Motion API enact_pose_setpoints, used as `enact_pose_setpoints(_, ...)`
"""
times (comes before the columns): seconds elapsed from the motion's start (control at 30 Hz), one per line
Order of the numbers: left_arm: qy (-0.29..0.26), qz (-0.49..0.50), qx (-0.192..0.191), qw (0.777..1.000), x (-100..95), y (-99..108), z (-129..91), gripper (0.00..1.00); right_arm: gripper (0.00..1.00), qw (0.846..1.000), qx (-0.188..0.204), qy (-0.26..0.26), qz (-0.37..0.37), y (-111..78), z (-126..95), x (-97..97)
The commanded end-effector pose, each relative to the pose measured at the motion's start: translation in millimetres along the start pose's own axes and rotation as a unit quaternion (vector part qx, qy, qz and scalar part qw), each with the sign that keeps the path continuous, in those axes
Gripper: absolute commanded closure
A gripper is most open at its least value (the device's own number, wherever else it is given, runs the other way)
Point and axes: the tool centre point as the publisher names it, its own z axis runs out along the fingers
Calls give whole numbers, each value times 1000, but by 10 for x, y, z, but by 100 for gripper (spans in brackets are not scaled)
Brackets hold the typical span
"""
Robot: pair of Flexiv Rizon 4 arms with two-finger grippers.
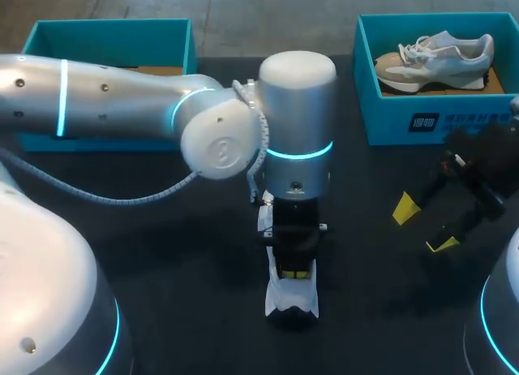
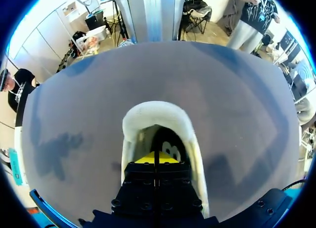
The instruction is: Take the shoe out of the shoebox, open the shoe tongue, remove and reinsert the insole, then place the shoe into the shoebox
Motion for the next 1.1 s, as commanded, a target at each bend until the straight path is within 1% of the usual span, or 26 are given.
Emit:
enact_pose_setpoints(0.03,-18,-2,-5,1000,86,21,42,100,0,1000,-1,-1,1,-10,3,0)
enact_pose_setpoints(0.17,-29,-1,-9,1000,57,61,150,100,0,1000,-1,-1,1,-10,3,0)
enact_pose_setpoints(0.2,-31,-2,-3,1000,45,76,185,100,0,1000,-1,-1,1,-10,3,0)
enact_pose_setpoints(0.37,-21,-4,-4,1000,-8,112,349,100,0,1000,-1,-1,1,-10,3,0)
enact_pose_setpoints(0.47,-17,-5,-8,1000,-17,123,390,100,0,1000,-1,-1,1,-10,3,0)
enact_pose_setpoints(0.53,-17,-5,-9,1000,-16,131,376,100,0,1000,-1,-1,1,-10,3,0)
enact_pose_setpoints(0.67,-29,0,-24,999,-2,100,217,100,0,1000,-1,-1,1,-10,3,0)
enact_pose_setpoints(0.83,-35,0,-32,999,2,77,98,100,0,1000,-1,-1,1,-10,3,0)
enact_pose_setpoints(1.0,-31,6,-32,999,-26,38,127,100,0,1000,-1,-1,1,-10,3,0)
enact_pose_setpoints(1.1,-29,7,-30,999,-46,44,212,100,0,1000,-1,-1,1,-10,3,0)
